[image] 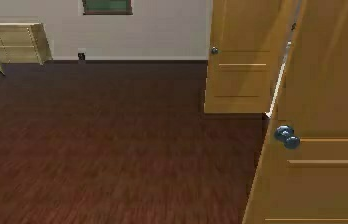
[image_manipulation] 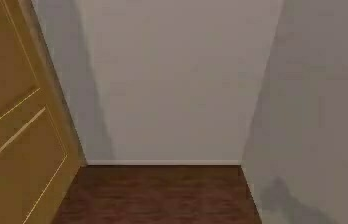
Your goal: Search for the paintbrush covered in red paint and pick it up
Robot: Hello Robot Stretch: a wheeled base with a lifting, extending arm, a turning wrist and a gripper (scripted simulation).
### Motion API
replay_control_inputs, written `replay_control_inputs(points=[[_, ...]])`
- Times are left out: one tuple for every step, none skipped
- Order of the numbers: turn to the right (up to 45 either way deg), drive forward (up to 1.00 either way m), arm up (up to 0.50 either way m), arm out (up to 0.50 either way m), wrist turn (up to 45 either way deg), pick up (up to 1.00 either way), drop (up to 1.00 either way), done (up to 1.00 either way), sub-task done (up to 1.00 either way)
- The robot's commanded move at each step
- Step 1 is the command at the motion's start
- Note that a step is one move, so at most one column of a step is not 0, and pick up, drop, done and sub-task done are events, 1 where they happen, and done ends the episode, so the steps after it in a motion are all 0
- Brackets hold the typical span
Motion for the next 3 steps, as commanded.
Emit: replay_control_inputs(points=[[-45.0,0.0,0.0,0.0,0.0,0.0,0.0,0.0,0.0],[-33.0,0.0,0.0,0.0,0.0,0.0,0.0,0.0,0.0],[0.0,1.0,0.0,0.0,0.0,0.0,0.0,0.0,0.0]])
